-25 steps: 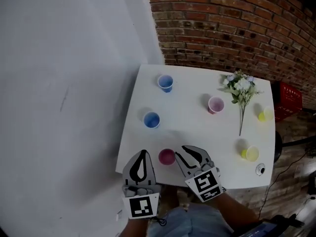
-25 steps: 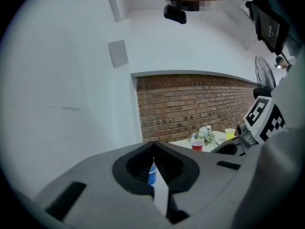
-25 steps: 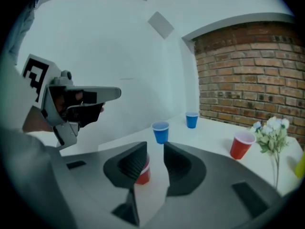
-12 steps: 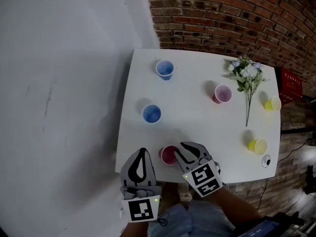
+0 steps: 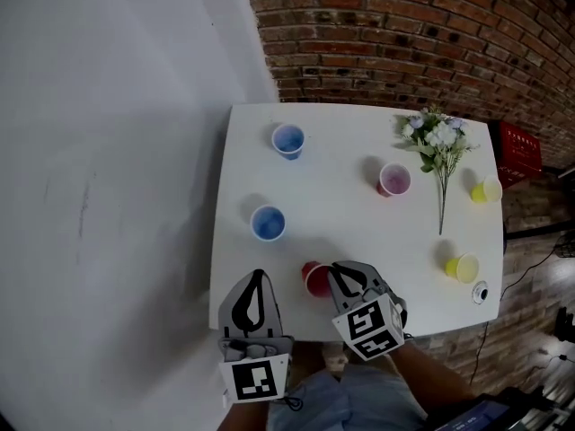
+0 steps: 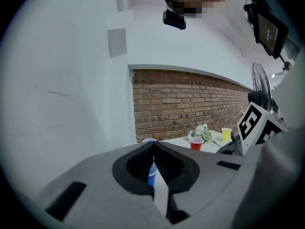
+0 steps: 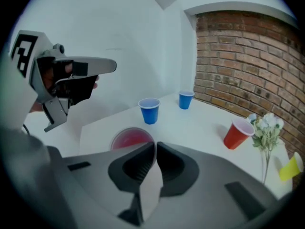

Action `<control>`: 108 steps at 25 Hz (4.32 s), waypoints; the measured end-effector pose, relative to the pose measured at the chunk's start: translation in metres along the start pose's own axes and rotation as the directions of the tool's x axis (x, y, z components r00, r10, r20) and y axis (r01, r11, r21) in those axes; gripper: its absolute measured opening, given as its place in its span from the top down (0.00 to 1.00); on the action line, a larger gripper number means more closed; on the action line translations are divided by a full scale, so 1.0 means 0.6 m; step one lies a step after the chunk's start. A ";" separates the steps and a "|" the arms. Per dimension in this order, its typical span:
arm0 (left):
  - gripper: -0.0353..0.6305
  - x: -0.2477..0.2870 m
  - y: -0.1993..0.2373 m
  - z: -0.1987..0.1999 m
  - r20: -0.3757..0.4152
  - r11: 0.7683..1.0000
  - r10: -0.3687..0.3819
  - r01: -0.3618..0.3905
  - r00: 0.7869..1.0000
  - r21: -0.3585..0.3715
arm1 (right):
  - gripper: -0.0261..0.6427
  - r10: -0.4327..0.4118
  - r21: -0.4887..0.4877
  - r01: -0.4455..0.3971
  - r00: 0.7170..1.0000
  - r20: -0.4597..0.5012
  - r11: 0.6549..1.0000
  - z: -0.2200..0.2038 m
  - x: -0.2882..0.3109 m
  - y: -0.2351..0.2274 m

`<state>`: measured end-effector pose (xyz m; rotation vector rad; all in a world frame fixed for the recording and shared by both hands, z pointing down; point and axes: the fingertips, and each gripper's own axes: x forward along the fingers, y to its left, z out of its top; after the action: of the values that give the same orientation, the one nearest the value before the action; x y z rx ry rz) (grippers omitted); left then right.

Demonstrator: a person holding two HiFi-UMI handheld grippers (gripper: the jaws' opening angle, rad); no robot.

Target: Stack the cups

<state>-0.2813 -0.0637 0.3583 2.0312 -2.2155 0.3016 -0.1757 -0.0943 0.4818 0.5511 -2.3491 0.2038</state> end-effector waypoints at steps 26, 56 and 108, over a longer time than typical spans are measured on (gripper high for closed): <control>0.93 0.056 -0.080 0.036 0.037 0.987 -0.162 0.161 0.986 0.028 | 0.80 -0.205 0.172 0.209 0.978 -0.042 0.963 -0.026 -0.089 -0.144; 0.93 0.094 -0.300 0.053 0.036 0.930 -0.337 0.327 0.941 0.166 | 0.81 -0.478 0.411 0.525 0.850 -0.221 0.745 -0.324 -0.354 -0.374; 0.93 0.077 -0.141 0.027 0.019 0.981 -0.173 0.171 0.985 0.092 | 0.90 -0.124 0.384 0.165 0.984 -0.128 0.908 -0.138 -0.122 -0.219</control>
<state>-0.2008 -0.1191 0.3584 2.2687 -2.0580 0.3636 -0.0189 -0.1637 0.4929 0.8843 -2.1638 0.6304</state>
